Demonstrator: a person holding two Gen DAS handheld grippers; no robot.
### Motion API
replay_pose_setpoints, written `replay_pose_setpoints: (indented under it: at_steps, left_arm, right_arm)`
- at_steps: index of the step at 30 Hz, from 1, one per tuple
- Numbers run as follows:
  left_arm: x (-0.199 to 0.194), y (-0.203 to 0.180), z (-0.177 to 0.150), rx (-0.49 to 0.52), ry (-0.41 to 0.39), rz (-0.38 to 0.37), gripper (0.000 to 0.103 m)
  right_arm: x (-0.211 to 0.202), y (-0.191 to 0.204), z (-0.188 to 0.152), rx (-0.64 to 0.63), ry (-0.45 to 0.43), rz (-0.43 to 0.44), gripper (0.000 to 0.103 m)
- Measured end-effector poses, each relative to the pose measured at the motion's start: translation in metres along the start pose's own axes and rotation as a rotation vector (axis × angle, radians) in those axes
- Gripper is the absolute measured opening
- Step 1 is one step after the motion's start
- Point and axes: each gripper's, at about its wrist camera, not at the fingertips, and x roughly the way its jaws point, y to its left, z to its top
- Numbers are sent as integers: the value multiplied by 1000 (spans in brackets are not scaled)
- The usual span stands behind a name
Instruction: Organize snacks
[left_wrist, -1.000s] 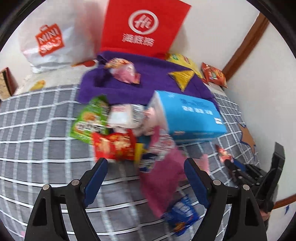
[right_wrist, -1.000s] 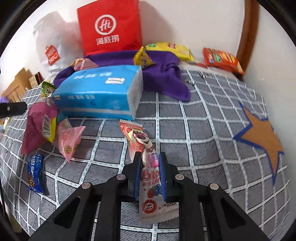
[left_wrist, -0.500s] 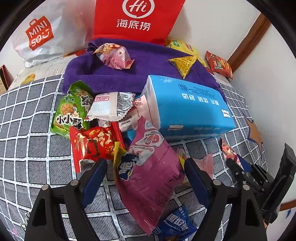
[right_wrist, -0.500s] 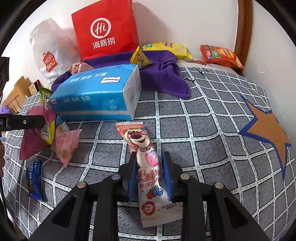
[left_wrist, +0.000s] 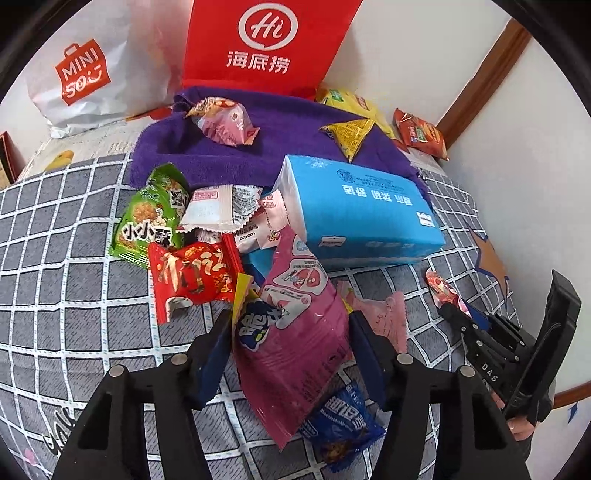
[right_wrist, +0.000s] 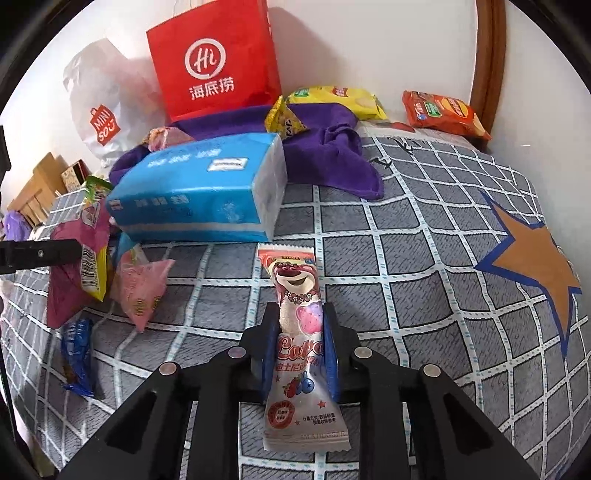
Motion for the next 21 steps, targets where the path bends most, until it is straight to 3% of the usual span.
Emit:
replay_pose_setpoints:
  at_steps: [12,21]
  left_arm:
    - [-27,9,-1,-11,-49,-23,59]
    - [-47,8,14,-2,-91,-37,59]
  right_arm:
    - [-37,22,17,-44,-74,5,22]
    - [-58,34,48,-46,-129,-3,22]
